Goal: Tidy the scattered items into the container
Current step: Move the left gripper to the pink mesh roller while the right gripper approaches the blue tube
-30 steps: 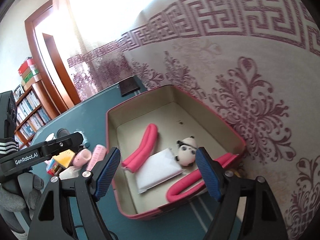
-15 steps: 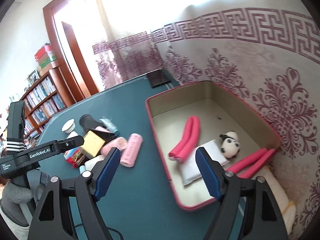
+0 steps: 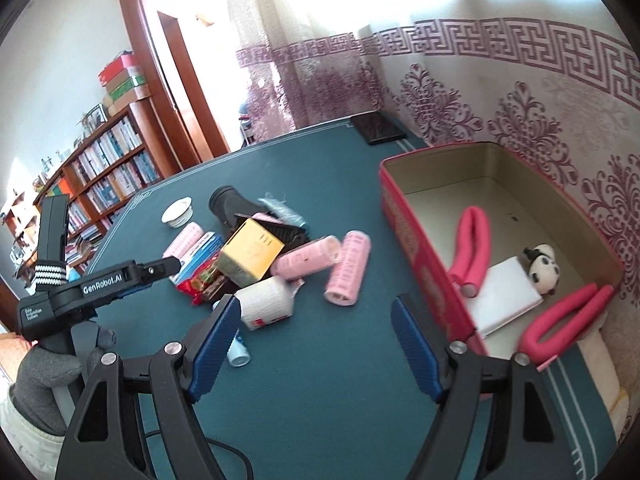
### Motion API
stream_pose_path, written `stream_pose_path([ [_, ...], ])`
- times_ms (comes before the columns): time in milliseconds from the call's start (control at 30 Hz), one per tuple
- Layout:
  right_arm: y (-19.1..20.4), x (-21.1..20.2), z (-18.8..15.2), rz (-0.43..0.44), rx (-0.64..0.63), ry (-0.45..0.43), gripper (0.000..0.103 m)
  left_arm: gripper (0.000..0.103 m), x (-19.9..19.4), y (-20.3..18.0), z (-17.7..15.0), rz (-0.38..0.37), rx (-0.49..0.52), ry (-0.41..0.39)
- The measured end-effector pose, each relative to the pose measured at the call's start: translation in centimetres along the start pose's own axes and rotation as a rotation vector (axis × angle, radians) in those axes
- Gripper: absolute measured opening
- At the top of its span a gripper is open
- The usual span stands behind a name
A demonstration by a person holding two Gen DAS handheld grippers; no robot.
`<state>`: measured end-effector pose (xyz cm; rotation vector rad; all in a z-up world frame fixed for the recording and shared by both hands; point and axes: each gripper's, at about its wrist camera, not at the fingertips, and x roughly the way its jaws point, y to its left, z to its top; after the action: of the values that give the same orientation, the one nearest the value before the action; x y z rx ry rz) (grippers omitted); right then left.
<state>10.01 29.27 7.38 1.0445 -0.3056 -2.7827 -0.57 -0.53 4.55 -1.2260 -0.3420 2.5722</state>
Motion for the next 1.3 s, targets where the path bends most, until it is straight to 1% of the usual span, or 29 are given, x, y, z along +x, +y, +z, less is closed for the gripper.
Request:
stream_pose_path([
  [167, 1.1, 1.0, -0.4, 0.011, -0.014, 0.033, 0.081, 0.078, 0.3, 2.1, 1.0, 0.05, -0.017, -0.004],
  [367, 1.5, 1.8, -0.6, 0.014, -0.016, 0.054, 0.081, 0.078, 1.4, 3.7, 2.8, 0.112, -0.001, -0.01],
  [433, 1.5, 2.0, -0.7, 0.015, -0.016, 0.063, 0.081, 0.078, 2.1, 3.7, 3.3, 0.132, 0.019, -0.006],
  [600, 1.6, 2.7, -1.0, 0.017, -0.016, 0.085, 0.081, 0.078, 4.0, 2.7, 4.3, 0.152, 0.102, 0.002],
  [633, 1.6, 2.8, -1.1, 0.017, -0.017, 0.09, 0.081, 0.074, 4.4, 2.5, 4.4, 0.159, 0.119, 0.006],
  [667, 1.6, 2.9, -1.2, 0.017, -0.017, 0.094, 0.081, 0.066, 4.9, 2.3, 4.5, 0.162, 0.135, 0.015],
  [733, 1.5, 3.1, -1.2, 0.017, -0.016, 0.1, 0.081, 0.061, 5.4, 2.1, 4.7, 0.135, 0.145, 0.014],
  [933, 1.8, 3.9, -1.3, 0.025, -0.024, 0.121, 0.081, 0.061, 6.6, 2.2, 5.6, 0.137, 0.156, 0.005],
  [1000, 2.2, 4.1, -1.5, 0.035, -0.038, 0.131, 0.081, 0.057, 7.4, 2.6, 5.8, 0.146, 0.15, 0.022],
  [1100, 3.2, 4.2, -1.9, 0.062, -0.072, 0.147, 0.081, 0.055, 7.7, 2.6, 5.5, 0.169, 0.197, 0.0],
  [1200, 4.5, 4.3, -2.3, 0.101, -0.119, 0.163, 0.08, 0.055, 7.7, 2.3, 5.3, 0.18, 0.214, -0.004],
  [1233, 5.0, 4.1, -2.5, 0.118, -0.138, 0.163, 0.079, 0.055, 7.7, 2.4, 5.3, 0.174, 0.211, -0.005],
  [1300, 6.0, 4.1, -2.7, 0.141, -0.176, 0.169, 0.073, 0.055, 7.8, 2.8, 5.5, 0.159, 0.2, -0.006],
])
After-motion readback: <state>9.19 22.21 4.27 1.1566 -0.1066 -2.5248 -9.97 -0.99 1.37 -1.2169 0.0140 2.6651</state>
